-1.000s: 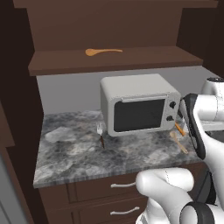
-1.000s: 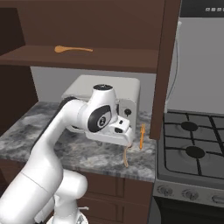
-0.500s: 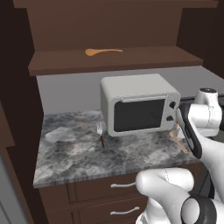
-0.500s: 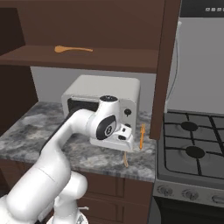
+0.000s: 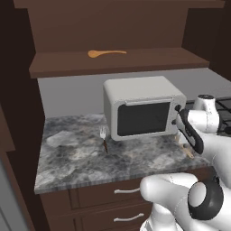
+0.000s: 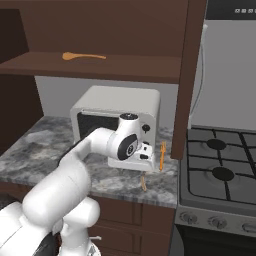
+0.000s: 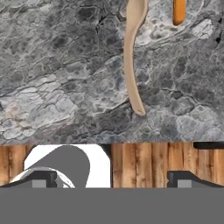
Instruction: Organize the utensils by type. Pick up the wooden spoons from the counter and place them in the open cabinet. Then pick up the metallic utensils from the counter and place them in the open drawer.
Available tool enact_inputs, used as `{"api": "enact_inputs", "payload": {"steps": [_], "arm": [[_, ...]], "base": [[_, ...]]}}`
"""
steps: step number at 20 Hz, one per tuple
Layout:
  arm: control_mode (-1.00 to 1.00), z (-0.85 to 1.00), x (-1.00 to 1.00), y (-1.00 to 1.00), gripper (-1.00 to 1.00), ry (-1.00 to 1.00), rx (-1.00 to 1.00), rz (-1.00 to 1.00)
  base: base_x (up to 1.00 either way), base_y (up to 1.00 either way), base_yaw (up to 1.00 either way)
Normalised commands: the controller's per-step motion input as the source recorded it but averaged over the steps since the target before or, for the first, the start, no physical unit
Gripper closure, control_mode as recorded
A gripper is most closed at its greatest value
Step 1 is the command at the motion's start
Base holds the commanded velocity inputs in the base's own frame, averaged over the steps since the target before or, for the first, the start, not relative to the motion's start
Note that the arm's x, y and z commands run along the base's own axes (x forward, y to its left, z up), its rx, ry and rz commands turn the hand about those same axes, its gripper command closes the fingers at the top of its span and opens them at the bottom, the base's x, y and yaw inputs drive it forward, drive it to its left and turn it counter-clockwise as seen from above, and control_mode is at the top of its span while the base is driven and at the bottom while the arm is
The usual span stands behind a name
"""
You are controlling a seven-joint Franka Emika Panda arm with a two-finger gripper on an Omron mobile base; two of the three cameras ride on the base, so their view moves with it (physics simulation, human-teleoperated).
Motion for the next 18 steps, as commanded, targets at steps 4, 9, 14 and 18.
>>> {"api": "enact_inputs", "payload": {"steps": [4, 9, 14, 18], "arm": [[-1.0, -0.24, 0.31, -0.11, -1.0, 0.02, 0.0, 0.08], [-1.0, -0.26, 0.34, -0.04, -1.0, 0.0, 0.01, 0.07], [-1.0, -0.35, 0.2, -0.06, -1.0, 0.0, 0.04, 0.01], [-1.0, -0.33, 0.18, -0.02, -1.0, 0.0, 0.03, 0.0]], "base": [[0.0, 0.0, 0.0], [0.0, 0.0, 0.0], [0.0, 0.0, 0.0], [0.0, 0.0, 0.0]]}}
